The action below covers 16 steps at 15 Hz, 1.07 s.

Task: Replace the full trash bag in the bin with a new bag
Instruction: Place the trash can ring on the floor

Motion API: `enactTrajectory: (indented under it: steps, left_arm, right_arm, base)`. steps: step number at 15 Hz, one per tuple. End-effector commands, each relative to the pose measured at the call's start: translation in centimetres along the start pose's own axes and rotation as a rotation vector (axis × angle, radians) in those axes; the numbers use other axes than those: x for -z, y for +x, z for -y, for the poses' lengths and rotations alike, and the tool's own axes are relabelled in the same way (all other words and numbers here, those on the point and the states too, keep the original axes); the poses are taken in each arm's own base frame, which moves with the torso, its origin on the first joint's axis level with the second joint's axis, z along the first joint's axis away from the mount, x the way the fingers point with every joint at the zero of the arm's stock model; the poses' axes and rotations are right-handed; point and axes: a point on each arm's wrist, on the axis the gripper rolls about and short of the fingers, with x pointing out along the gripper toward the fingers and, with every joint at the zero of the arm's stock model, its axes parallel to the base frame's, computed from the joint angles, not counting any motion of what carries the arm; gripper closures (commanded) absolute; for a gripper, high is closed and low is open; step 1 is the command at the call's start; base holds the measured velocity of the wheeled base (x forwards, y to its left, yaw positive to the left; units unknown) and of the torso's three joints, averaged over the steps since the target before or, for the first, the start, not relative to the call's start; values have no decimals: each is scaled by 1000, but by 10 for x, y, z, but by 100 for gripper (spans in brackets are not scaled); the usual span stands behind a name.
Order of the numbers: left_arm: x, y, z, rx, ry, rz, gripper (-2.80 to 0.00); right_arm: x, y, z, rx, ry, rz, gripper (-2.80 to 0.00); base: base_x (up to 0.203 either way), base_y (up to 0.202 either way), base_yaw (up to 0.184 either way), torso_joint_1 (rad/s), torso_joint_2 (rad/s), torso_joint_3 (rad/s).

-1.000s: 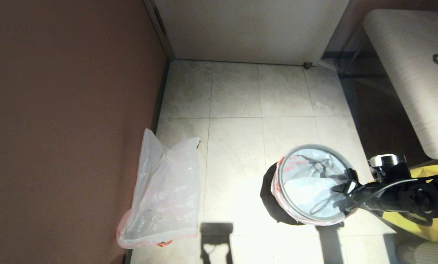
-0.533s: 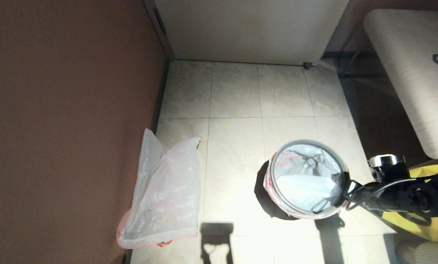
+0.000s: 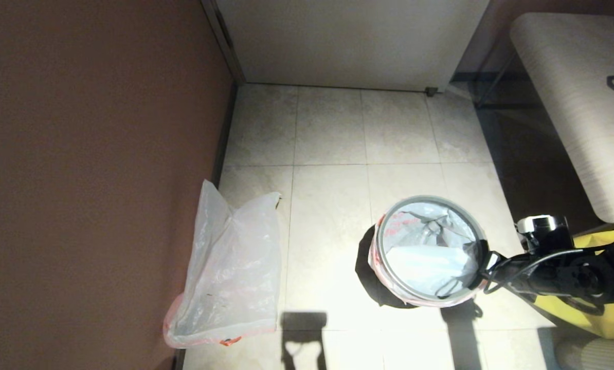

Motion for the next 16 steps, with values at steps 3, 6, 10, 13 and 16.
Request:
enactTrajectory:
  steps: [3,6,10,13,16]
  left_arm:
    - [0,0,0,0,0,2,0]
    - [0,0,0,0,0,2,0]
    - [0,0,0,0,0,2,0]
    - [0,0,0,0,0,2,0]
    - [0,0,0,0,0,2,0]
  right_arm:
    - [-3,-20,-4,-26,-2,36,0]
    - [-3,-33,-6,-39,-7,54,0]
    - [3,-42,-10,-55,-21,50,0]
    - [8,-42,-20,-80,-46,41,0]
    - [11,-41,-29,-101,-66,36,0]
  base:
    - [0,0,0,0,0,0]
    - [0,0,0,0,0,0]
    - [0,0,0,0,0,0]
    - [0,0,0,0,0,0]
    - [0,0,0,0,0,0]
